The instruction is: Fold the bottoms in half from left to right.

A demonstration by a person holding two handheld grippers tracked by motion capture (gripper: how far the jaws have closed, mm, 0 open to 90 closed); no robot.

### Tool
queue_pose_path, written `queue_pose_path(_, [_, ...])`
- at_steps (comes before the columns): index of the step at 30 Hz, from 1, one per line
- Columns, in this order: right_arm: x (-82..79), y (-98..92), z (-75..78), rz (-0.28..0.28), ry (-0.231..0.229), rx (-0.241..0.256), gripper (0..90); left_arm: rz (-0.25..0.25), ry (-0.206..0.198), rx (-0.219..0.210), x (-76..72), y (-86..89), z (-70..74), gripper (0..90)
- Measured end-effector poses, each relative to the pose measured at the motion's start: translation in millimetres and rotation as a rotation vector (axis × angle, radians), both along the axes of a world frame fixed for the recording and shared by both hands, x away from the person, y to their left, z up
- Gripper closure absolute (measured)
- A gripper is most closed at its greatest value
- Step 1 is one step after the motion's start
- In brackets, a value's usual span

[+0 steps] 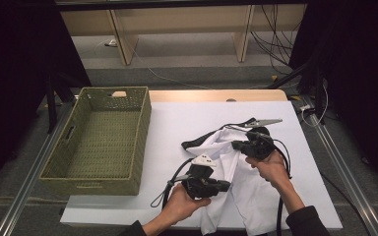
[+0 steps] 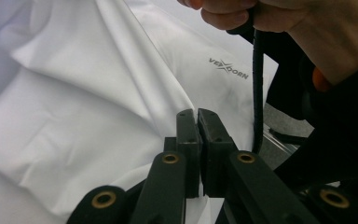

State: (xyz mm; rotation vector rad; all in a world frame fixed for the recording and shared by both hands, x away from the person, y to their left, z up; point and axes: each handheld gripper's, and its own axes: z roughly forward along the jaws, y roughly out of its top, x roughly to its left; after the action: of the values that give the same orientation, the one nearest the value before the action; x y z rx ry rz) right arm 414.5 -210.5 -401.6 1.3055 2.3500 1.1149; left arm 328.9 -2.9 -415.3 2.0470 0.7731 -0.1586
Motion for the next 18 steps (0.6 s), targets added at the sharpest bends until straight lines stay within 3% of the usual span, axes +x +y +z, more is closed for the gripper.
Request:
queue_pose_path(13, [-11.6, -26.3, 15.4, -0.046, -0.049, -0.018, 90.0, -0.053, -0.016, -0.030, -2.8, -43.8, 3.8, 86.9])
queue_pose_path(18, [-14.8, -42.3, 15.9, -0.077, -0.045, -0.016, 90.0, -0.059, -0.018, -0.045, -2.6, -57.8, 4.6, 86.8])
